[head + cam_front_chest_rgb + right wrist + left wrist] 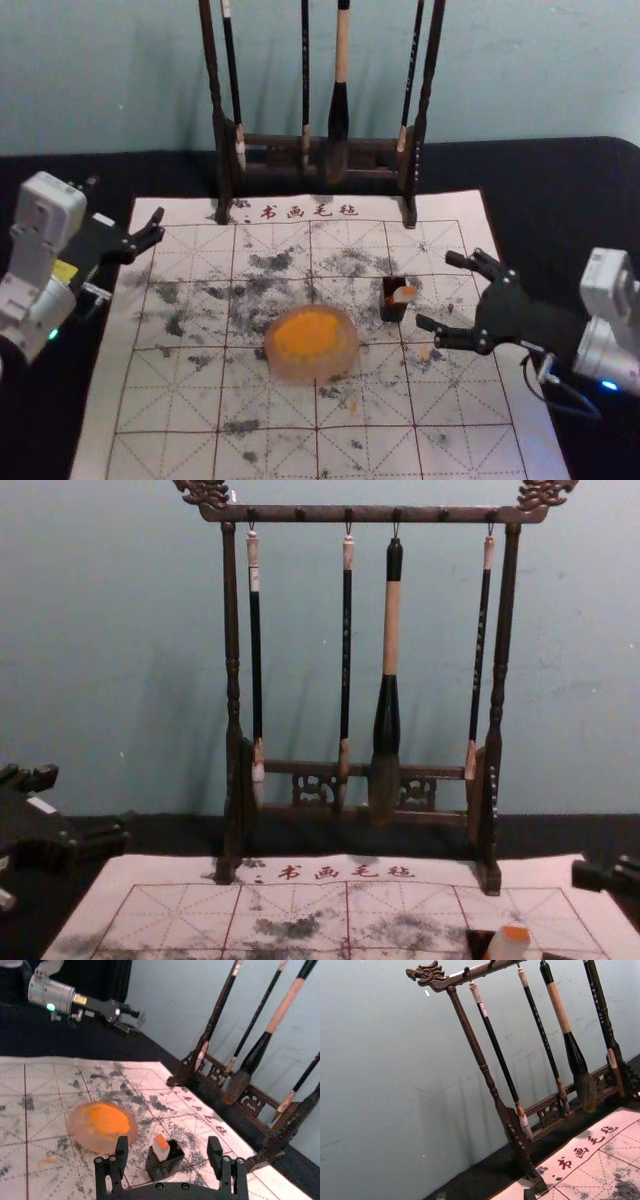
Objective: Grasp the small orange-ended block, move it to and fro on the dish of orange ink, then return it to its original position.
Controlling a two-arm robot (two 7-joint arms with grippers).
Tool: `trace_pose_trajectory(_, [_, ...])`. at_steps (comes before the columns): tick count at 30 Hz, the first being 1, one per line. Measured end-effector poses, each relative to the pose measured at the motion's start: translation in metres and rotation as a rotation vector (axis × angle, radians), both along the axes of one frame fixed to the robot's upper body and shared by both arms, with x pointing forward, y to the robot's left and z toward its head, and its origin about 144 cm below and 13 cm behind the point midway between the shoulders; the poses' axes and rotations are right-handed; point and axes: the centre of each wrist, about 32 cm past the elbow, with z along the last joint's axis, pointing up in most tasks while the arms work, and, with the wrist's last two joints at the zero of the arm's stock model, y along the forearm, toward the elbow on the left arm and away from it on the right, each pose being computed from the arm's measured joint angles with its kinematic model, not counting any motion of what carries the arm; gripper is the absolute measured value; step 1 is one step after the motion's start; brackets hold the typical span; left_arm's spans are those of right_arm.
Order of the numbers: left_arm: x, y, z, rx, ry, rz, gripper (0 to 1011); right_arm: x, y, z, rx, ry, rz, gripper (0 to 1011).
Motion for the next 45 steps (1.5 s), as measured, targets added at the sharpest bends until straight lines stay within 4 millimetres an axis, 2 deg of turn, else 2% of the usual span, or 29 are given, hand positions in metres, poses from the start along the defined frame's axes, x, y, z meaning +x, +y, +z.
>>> trace_pose_trajectory(14, [0.0,0.0,0.0,0.0,0.0,0.0,1001,0.054,-0.007,0.006,-0.113,-0.013,0.141,1003])
trace_pose_trajectory(20, [0.0,0.0,0.0,0.0,0.0,0.0,1001,0.071,-0.005,0.009,-0.134,-0.019,0.181,1003])
trace_pose_trajectory(30, [0.0,0.0,0.0,0.0,0.0,0.0,1001,0.085,0.005,0.007,-0.154,-0.005,0.221,1003])
trace_pose_trajectory(45, [0.0,0.0,0.0,0.0,0.0,0.0,1001,0.087,0.008,0.005,-0.151,0.002,0.232,1003])
